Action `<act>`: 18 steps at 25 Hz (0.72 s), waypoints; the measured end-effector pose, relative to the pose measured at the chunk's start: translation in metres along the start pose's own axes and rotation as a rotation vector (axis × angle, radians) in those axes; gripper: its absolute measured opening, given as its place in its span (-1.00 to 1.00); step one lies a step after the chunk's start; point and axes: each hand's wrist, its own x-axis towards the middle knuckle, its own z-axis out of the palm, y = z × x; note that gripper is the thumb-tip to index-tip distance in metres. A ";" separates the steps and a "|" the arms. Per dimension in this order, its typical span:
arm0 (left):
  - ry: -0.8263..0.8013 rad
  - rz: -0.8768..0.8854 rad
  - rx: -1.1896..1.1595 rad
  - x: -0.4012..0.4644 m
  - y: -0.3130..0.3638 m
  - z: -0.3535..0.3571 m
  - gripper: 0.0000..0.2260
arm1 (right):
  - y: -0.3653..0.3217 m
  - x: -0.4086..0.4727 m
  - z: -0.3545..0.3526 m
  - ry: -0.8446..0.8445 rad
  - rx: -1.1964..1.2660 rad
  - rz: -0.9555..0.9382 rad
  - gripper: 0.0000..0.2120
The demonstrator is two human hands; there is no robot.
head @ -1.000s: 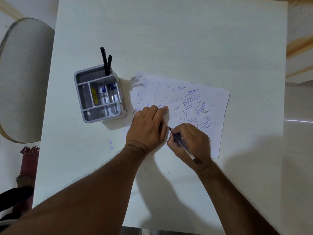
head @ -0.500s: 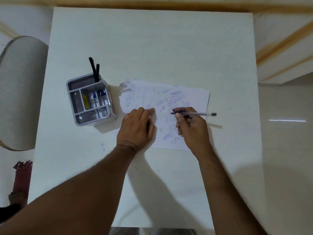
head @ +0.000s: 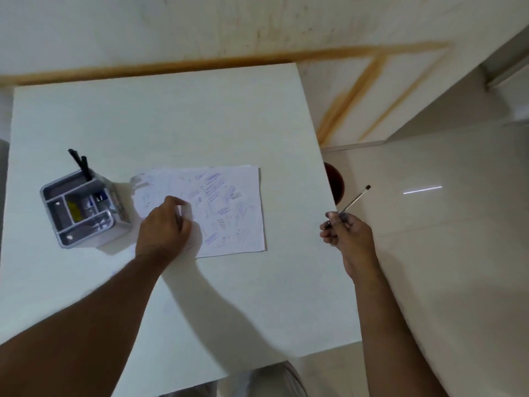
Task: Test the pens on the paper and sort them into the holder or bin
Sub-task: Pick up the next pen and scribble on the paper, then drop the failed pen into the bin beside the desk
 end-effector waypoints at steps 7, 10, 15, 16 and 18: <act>0.105 -0.080 0.101 -0.029 0.038 0.011 -0.87 | 0.019 0.009 -0.054 0.287 -0.107 -0.125 -0.86; 0.078 -0.102 0.102 -0.033 0.045 0.015 -0.87 | 0.004 0.022 -0.058 0.383 -0.193 -0.348 -0.88; 0.067 -0.170 0.055 -0.023 0.057 0.016 -0.84 | -0.048 0.082 -0.059 0.474 -0.248 -0.551 -0.87; 0.059 -0.186 0.047 -0.021 0.059 0.015 -0.83 | -0.054 0.100 -0.058 0.477 -0.263 -0.538 -0.85; 0.059 -0.220 0.024 -0.016 0.059 0.013 -0.81 | -0.059 0.133 -0.057 0.453 -0.334 -0.414 -0.74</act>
